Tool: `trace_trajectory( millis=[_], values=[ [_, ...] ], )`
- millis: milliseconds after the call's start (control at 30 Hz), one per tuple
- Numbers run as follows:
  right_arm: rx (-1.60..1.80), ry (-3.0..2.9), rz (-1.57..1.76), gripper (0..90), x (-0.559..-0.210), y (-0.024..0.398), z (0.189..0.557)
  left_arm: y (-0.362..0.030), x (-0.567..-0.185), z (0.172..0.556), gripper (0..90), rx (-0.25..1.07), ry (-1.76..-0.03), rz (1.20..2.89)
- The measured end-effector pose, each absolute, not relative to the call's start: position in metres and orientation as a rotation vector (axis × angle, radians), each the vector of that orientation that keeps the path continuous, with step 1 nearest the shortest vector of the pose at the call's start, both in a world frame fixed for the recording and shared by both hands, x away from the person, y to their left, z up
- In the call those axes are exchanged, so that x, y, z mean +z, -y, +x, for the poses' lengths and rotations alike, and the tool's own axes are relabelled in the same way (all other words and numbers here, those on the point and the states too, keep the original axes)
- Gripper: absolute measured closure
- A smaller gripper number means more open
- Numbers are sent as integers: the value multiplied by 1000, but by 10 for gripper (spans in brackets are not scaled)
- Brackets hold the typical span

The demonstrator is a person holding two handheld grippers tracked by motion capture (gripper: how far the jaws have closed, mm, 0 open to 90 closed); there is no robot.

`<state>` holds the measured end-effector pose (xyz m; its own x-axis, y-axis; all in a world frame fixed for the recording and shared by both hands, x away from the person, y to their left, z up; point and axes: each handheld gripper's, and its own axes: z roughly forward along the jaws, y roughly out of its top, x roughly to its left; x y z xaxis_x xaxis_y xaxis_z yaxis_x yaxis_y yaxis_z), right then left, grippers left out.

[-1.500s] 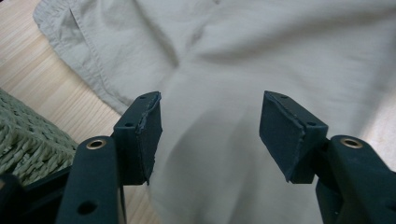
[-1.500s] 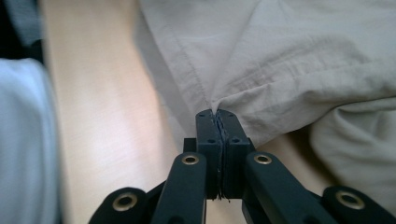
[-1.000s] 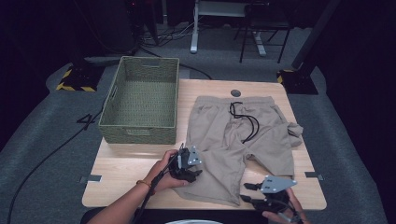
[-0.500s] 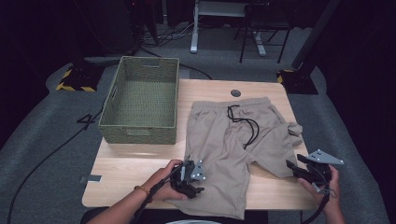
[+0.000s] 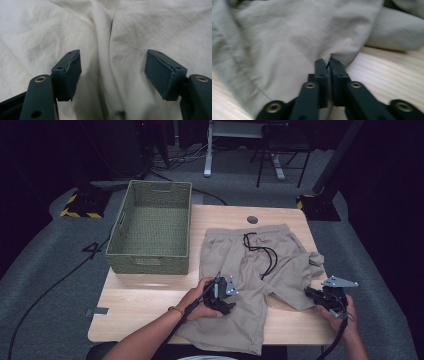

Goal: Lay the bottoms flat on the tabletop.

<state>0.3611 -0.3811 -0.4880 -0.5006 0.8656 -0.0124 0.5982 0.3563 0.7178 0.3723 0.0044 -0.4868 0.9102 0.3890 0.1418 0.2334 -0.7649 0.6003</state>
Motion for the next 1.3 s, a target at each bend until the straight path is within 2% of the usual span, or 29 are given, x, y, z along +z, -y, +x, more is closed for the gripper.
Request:
trace_trajectory(
  millis=[133,267,400,500,567,700,800,867,1000,1067,1100,1300],
  values=[
    [1000,-2249,1199,896,-472,370,362,-2,-488,380,296,355,-505,2453],
    [1067,-2233,1092,895,-440,355,357,-3,-490,391,295,355,-580,2421],
    [1134,-2222,979,894,-408,338,339,-6,-490,399,296,411,-660,2399],
    [1160,-2264,902,888,-397,321,318,-9,-490,401,296,437,-683,2396],
    [1144,-2313,881,868,-401,309,304,-11,-489,399,296,473,-694,2405],
    [1114,-2407,869,585,-422,294,285,-18,-487,396,299,496,-673,2428],
    [1137,-2380,898,500,-425,302,279,-27,-485,393,305,501,-664,2462],
    [1150,-2297,943,487,-420,316,276,-31,-484,389,307,530,-649,2473],
    [988,-2114,1101,470,-417,355,289,-38,-481,381,312,489,-598,2466],
    [916,-2062,1175,503,-421,373,300,-40,-478,375,322,468,-566,2464],
    [933,-2064,1194,532,-424,381,307,-42,-476,372,326,449,-553,2461],
    [884,-2271,1276,502,-467,392,342,-52,-475,355,335,305,-519,2494]
  ],
)
